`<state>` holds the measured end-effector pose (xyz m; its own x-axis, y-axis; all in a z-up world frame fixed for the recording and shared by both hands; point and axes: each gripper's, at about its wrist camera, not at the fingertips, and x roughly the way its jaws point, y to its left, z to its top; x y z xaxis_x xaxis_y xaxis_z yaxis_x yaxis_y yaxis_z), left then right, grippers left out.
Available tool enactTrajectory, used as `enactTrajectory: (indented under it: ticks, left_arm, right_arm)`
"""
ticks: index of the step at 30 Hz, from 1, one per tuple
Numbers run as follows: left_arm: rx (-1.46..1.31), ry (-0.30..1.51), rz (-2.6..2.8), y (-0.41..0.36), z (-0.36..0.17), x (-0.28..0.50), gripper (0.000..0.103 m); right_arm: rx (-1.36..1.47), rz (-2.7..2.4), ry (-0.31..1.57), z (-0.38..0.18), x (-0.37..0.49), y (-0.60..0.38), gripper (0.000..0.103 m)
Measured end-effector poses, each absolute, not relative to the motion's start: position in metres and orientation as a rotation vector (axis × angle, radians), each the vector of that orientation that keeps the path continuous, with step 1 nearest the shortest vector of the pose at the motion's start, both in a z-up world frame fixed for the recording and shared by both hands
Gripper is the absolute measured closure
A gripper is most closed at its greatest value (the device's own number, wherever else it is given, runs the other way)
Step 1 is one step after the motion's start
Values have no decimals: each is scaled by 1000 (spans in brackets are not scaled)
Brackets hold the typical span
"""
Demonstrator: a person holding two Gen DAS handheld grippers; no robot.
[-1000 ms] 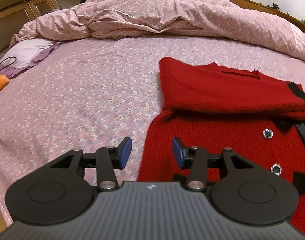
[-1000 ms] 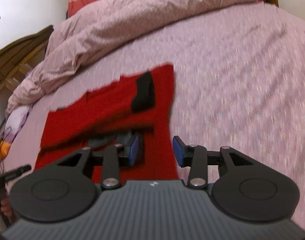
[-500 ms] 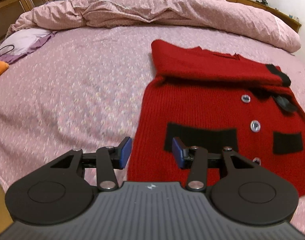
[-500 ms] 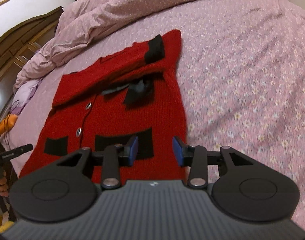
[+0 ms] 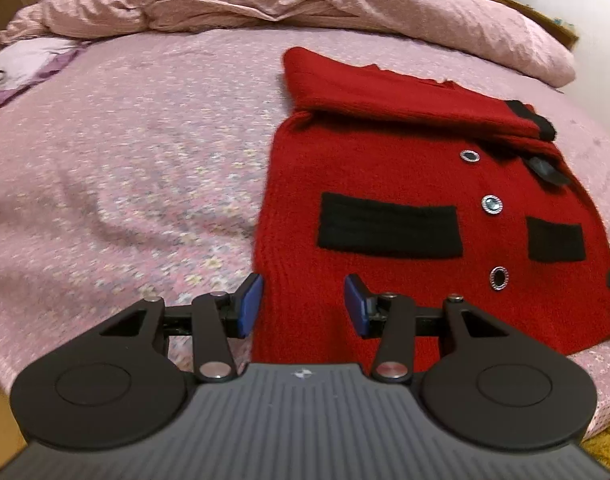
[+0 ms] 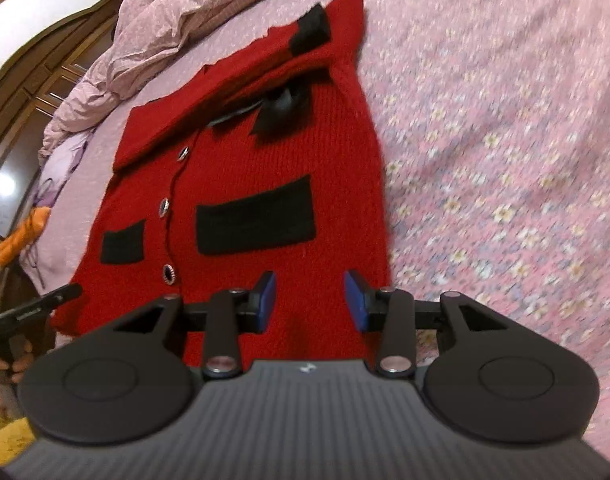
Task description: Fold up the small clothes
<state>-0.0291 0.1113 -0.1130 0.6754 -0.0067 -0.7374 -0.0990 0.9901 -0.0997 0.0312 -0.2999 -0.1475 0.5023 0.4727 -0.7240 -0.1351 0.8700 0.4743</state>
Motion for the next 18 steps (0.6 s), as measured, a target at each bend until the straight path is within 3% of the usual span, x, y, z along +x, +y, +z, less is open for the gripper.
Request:
enactTrajectory:
  ticks: [9,18]
  left_arm:
    - [-231,875,-49,124,-131,5,52]
    - [-133,903,-97,110,-144,21,52]
  right_arm:
    - [409,425,988,-159,39,-296,63]
    - [426,477,992,-171,54,-288,64]
